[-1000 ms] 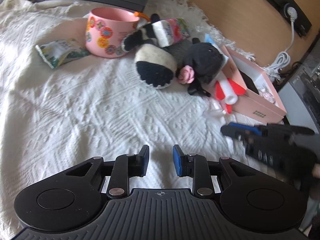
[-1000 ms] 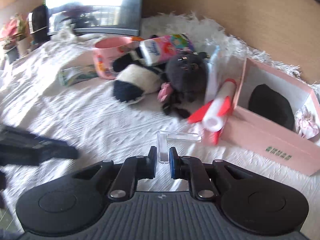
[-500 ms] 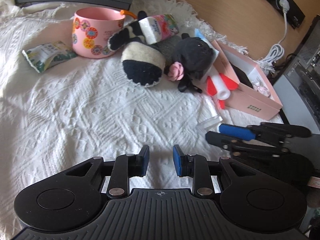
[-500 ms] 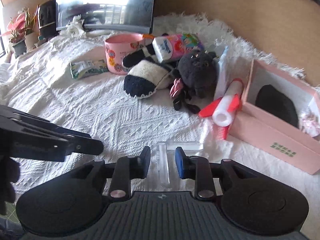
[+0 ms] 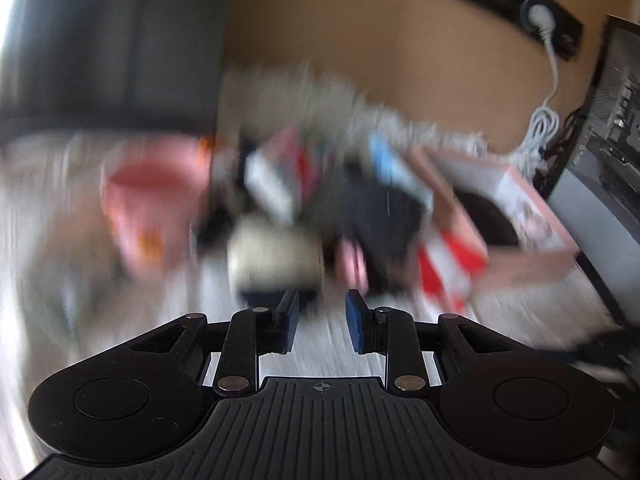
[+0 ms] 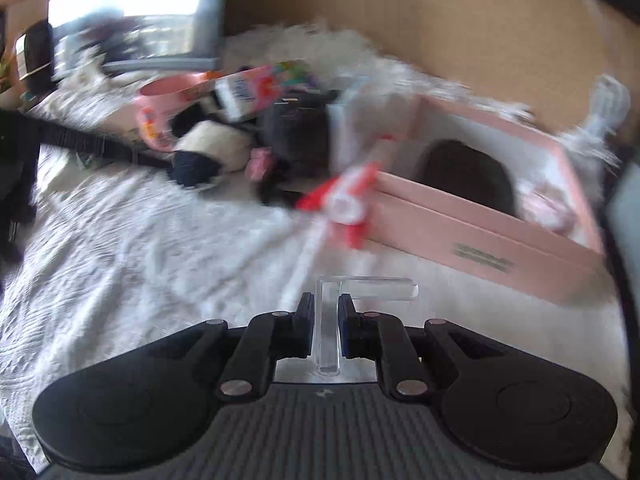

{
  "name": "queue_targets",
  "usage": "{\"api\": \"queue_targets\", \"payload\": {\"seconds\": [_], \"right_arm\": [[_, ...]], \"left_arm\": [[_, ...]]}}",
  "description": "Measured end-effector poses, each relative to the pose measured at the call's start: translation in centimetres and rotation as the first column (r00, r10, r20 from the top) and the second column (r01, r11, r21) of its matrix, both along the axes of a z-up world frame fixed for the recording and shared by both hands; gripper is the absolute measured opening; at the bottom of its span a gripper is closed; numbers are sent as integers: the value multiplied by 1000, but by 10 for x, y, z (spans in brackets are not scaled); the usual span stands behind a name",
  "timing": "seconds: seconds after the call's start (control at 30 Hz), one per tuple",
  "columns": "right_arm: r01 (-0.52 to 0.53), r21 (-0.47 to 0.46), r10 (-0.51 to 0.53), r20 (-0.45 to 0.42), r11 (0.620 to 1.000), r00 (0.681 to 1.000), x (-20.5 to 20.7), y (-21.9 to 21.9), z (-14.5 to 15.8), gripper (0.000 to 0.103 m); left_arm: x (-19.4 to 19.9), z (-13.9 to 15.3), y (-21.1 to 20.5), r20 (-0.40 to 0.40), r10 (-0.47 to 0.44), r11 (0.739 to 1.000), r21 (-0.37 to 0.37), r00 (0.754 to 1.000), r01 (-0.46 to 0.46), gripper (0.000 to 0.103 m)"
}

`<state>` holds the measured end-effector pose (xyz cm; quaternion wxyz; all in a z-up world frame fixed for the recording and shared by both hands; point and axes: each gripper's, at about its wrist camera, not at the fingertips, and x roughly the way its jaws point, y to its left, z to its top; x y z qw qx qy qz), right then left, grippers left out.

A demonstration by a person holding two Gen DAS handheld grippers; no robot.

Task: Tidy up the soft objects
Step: 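Grasp the clear acrylic stand with the right gripper, then grasp the pink Kleenex pack with the left gripper while the right holds the clear stand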

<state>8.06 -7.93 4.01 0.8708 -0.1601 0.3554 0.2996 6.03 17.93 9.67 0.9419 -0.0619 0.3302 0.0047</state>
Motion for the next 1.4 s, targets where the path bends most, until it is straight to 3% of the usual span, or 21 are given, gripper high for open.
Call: {"api": "queue_targets", "payload": {"seconds": [0.17,0.27,0.4,0.6,0.77,1.07,1.13,1.27,1.4], "right_arm": [[122,7,-122,6,993,993,0,-37,-1,12],[185,21,-185,-17,982,983,2,-53,-10,12],[248,39,-246,-48,968,968,3,-67,-22,12],[277,85,-271,-71,957,960,3,-76,-28,14],[272,68,-270,-32,960,962,1,-70,-28,17],[268,21,-268,0,963,963,-1,-61,-27,15],[264,15,-264,-3,964,964,-2,-59,-25,12],[253,15,-253,3,967,967,-9,-58,-21,12],[248,19,-248,8,969,969,-18,-60,-16,12]], "left_arm": [[67,38,7,87,-49,984,178,995,33,28],[112,35,11,12,-78,972,222,997,73,29],[149,9,18,-148,-101,975,183,984,128,30],[159,-11,7,-228,-190,959,167,955,230,47],[161,-24,-6,-246,-219,944,191,944,269,54],[160,-26,1,-230,-196,963,140,953,232,55],[159,-25,1,-225,-183,966,137,957,217,50],[143,-19,1,-171,-165,969,157,971,192,29],[116,-10,8,-123,-155,974,147,980,173,20]]}}
